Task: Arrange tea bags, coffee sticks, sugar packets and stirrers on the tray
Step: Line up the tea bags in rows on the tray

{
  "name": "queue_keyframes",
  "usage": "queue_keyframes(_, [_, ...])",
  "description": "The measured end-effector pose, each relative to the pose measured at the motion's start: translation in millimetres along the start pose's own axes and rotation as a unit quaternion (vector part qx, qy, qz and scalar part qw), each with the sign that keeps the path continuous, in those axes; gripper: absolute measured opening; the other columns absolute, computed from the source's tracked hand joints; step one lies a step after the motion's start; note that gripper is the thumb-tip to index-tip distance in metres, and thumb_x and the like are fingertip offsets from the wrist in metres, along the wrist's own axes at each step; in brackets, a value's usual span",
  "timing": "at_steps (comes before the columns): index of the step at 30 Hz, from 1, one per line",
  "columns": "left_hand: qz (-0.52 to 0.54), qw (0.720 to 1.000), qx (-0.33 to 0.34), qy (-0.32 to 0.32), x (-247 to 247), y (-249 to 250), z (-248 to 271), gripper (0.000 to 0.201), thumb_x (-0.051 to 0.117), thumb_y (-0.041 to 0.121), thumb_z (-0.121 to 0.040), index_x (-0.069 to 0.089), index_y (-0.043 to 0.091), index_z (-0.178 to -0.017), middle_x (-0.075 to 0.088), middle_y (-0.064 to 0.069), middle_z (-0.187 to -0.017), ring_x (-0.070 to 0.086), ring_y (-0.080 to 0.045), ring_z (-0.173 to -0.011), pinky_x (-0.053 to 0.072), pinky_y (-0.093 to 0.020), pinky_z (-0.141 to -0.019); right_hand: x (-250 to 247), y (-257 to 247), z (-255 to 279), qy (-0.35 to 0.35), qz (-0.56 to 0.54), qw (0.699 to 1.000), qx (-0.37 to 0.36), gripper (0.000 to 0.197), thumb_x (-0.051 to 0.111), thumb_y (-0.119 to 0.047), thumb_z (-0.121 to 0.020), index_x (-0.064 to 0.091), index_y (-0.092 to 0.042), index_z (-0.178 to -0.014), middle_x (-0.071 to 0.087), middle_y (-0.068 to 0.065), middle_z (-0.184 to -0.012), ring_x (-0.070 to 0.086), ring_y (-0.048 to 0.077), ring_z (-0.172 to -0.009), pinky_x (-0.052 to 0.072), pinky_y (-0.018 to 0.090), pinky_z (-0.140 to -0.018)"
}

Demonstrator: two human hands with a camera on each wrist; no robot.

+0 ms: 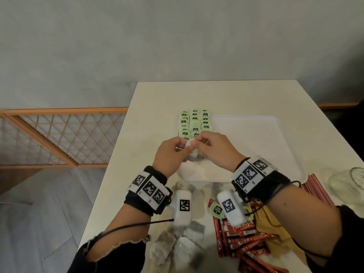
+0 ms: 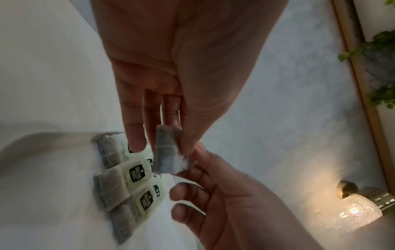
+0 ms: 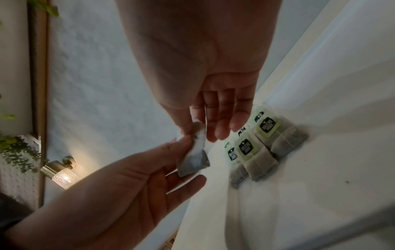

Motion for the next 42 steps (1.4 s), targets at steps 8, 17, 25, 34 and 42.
queue_keyframes(8, [-0.09,0.985,0.079,0.128,10.0,13.5,21.4,0.017,0.07,0.032,-0.086,0.065,0.024,-0.1,0.066,0.009,-0.103,0.061,-0.006,-0.092,0.049,-0.021,-0.078,-11.6,-13.6,9.7,0.054,0.012,0.998,0.019,0.012,0.066,-0.022,-0.087,0.065,-0.013,-0.079,0.07,-0.003,-0.076,0.067,0.015,-0.072,0.052,0.027,-0.069])
queue_keyframes(17, [-0.061,0.985,0.101,0.124,6.2,15.5,28.8,0.01,0.061,0.025,-0.094,0.068,0.018,-0.097,0.072,0.009,-0.092,0.065,-0.006,-0.086,0.047,-0.015,-0.073,-10.7,-31.4,15.9,-0.006,-0.019,0.999,0.028,0.03,0.064,-0.037,-0.088,0.062,-0.008,-0.088,0.073,0.003,-0.082,0.067,0.02,-0.074,0.052,0.032,-0.069])
queue_keyframes(25, [-0.036,0.995,0.048,0.074,-5.2,-2.8,18.9,0.004,0.072,0.022,-0.087,0.075,0.019,-0.087,0.072,0.008,-0.073,0.061,0.001,-0.062,0.046,-0.017,-0.066,-10.1,-26.2,0.6,-0.046,0.079,0.996,-0.016,0.005,0.073,-0.027,-0.084,0.07,-0.024,-0.083,0.068,-0.006,-0.088,0.06,0.009,-0.086,0.042,0.018,-0.072])
queue_keyframes(34, [-0.146,0.989,-0.008,0.032,-38.7,-34.7,2.4,0.008,0.074,0.027,-0.084,0.069,0.021,-0.082,0.066,0.013,-0.075,0.057,0.002,-0.07,0.04,-0.006,-0.059,33.9,5.7,-16.4,-0.119,0.172,0.977,0.038,0.008,0.067,-0.02,-0.089,0.072,-0.018,-0.083,0.067,-0.006,-0.082,0.062,0.012,-0.079,0.048,0.027,-0.074])
queue_keyframes(42, [-0.142,0.989,-0.007,0.044,-53.0,-44.1,-10.4,0.007,0.072,0.028,-0.085,0.069,0.022,-0.084,0.07,0.006,-0.083,0.062,-0.008,-0.078,0.043,-0.015,-0.067,39.5,0.3,-44.8,-0.026,0.186,0.981,0.039,0.01,0.064,-0.021,-0.09,0.07,-0.014,-0.089,0.062,-0.009,-0.083,0.061,0.014,-0.082,0.052,0.033,-0.078])
Point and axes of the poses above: each hand's wrist, its own z-axis away from the middle knuckle, its own x-axis out of the palm, y = z × x, the point moved 4 cm from there along -z, towards the middle knuckle
